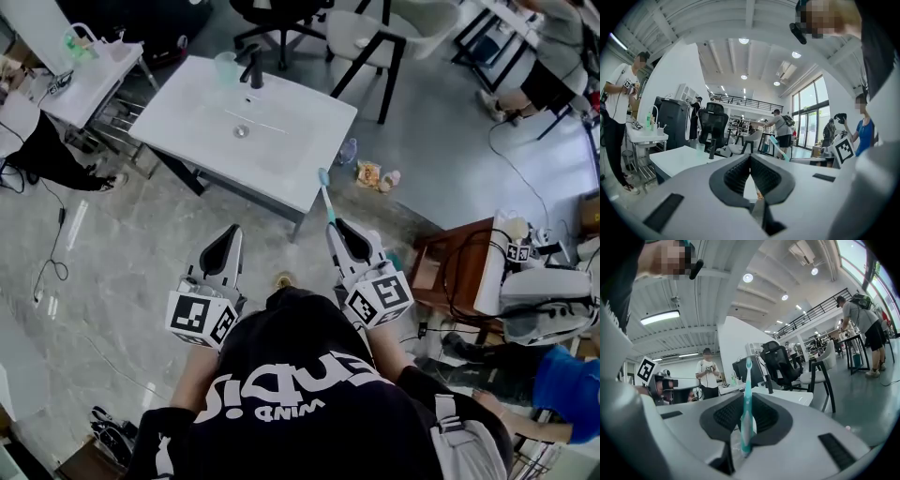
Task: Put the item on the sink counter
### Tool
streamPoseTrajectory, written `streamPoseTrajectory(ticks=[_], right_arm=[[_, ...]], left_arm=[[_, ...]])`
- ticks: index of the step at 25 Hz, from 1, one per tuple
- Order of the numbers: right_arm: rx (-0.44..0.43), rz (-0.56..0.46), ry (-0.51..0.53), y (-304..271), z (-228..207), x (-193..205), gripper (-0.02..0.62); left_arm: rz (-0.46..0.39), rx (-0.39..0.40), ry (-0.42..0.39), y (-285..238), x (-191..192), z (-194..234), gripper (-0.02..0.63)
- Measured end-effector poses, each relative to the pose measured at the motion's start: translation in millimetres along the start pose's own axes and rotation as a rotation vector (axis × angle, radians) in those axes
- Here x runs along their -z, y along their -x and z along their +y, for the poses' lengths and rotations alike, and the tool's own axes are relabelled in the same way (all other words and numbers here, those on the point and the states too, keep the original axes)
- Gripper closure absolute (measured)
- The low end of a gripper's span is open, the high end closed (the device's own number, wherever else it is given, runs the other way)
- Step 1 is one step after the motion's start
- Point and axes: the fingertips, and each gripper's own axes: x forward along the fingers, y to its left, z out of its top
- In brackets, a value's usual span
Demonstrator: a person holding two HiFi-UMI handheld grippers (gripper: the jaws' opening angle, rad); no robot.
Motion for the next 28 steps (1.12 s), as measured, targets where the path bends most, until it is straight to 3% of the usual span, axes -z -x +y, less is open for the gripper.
streamPoseTrajectory(ticks=[13,28], right_arm=[[0.0,0.015,-0.013,-47.8,-26.6,-7.4,0.528],[0.14,-0.011,-0.012,-104.8,-55.9,-30.3,0.528]], left_arm=[[0.033,0.001,0.008,-52.3,-2.1,35.1,0.586],[0.055,0.16,0.003,-130.2,-20.5,75.2,0.586]])
